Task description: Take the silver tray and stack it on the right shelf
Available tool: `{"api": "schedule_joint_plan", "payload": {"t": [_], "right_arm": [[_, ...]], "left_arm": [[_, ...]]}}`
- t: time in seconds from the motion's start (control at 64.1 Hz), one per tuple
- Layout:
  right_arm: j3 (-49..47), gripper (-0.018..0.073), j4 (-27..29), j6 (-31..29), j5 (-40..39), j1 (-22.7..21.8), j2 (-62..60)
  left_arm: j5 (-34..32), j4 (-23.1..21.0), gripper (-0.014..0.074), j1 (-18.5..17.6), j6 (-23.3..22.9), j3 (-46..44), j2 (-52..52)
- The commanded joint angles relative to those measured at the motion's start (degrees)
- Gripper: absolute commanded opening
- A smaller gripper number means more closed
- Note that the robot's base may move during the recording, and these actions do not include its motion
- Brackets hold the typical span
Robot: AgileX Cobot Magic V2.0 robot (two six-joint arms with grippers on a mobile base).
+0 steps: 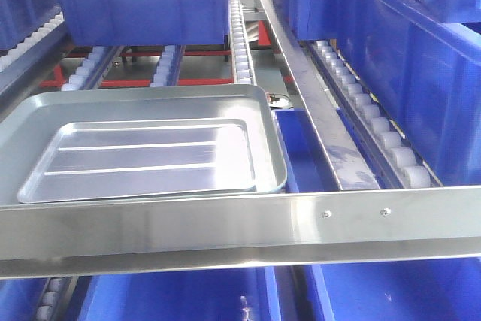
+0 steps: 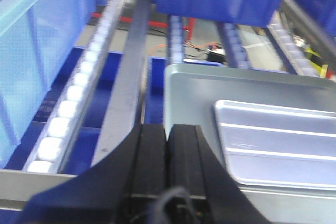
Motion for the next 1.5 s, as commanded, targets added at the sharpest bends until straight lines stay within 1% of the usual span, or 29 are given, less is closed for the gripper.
{"api": "schedule_joint_plan", "payload": {"t": [0.0, 0.031, 0.047, 0.062, 0.078, 1.076, 1.17, 1.201, 1.263, 1.357, 1.404, 1.482], "right_arm": [[-1.5, 0.0055, -1.5, -0.5, -4.4, -0.3, 0.8], [-1.5, 0.0055, -1.5, -0.5, -4.4, -0.3, 0.8], [-1.5, 0.0055, -1.5, -0.5, -4.4, -0.3, 0.8], [-1.5, 0.0055, -1.5, -0.5, -4.4, -0.3, 0.8], [-1.5, 0.0055, -1.5, -0.5, -4.4, -0.3, 0.8], [-1.5, 0.0055, -2.0, -0.5, -4.4, -0.3, 0.8], [-1.1, 0.0055, -1.5, -0.5, -5.5, -0.8, 0.9], [-0.8, 0.0055, -1.5, -0.5, -6.4, -1.5, 1.0], [0.6, 0.0055, -1.5, -0.5, -8.8, -4.3, 1.1], [4.1, 0.0055, 0.2, -0.7, -13.1, -11.3, 1.1], [6.3, 0.0055, 2.8, -1.5, -15.3, -15.3, 1.1], [10.7, 0.0055, 10.0, -6.4, -20.0, -23.2, 1.1]], "left_arm": [[-14.4, 0.0, -0.01, -0.1, 0.4, 3.8, -0.6], [-17.8, 0.0, -0.01, 0.0, 0.4, 5.8, -0.6], [-17.3, 0.0, -0.01, 0.0, 0.4, 5.8, -0.7], [-14.8, 0.0, -0.01, 0.0, 0.4, 5.4, -0.7], [-14.4, 0.0, -0.01, 0.0, 0.4, 5.2, -0.7], [-14.4, 0.0, -0.01, 0.0, 0.4, 5.4, -0.6], [-14.4, 0.0, -0.01, 0.0, 0.4, 5.4, -0.6], [-14.4, 0.0, -0.01, 0.0, 0.4, 5.4, -0.6], [-14.4, 0.0, -0.01, 0.0, 0.4, 5.4, -0.6], [-14.4, 0.0, -0.01, 0.0, 0.4, 5.4, -0.6], [-14.4, 0.0, -0.01, 0.0, 0.4, 5.4, -0.6], [-14.4, 0.0, -0.01, 0.0, 0.4, 5.4, -0.6]]}}
